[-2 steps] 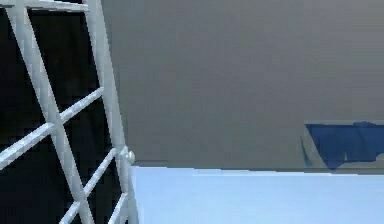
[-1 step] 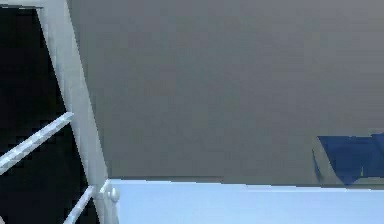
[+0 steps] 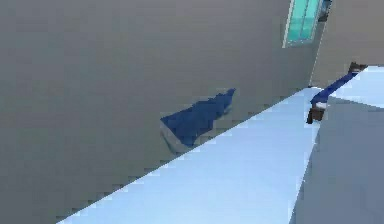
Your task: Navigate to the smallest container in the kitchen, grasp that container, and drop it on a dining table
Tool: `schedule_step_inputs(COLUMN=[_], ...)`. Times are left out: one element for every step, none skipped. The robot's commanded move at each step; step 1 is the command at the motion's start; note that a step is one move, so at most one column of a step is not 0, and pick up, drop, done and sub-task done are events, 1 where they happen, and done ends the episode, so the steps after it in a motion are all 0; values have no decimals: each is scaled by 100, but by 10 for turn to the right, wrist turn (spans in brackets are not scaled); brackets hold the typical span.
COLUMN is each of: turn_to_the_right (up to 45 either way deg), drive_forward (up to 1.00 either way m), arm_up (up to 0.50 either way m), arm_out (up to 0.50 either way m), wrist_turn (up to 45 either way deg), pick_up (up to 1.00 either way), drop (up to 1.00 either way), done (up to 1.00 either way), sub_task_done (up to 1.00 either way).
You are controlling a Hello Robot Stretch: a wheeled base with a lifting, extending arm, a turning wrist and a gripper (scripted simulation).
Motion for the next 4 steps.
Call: schedule_step_inputs(turn_to_the_right=[450, 450, 0, 60], drive_forward=[0, 0, 60, 0], arm_up=[0, 0, 0, 0], arm_out=[0, 0, 0, 0], wrist_turn=[0, 0, 0, 0], pick_up=[0, 0, 0, 0], drop=[0, 0, 0, 0], done=[0, 0, 0, 0], sub_task_done=[0, 0, 0, 0])
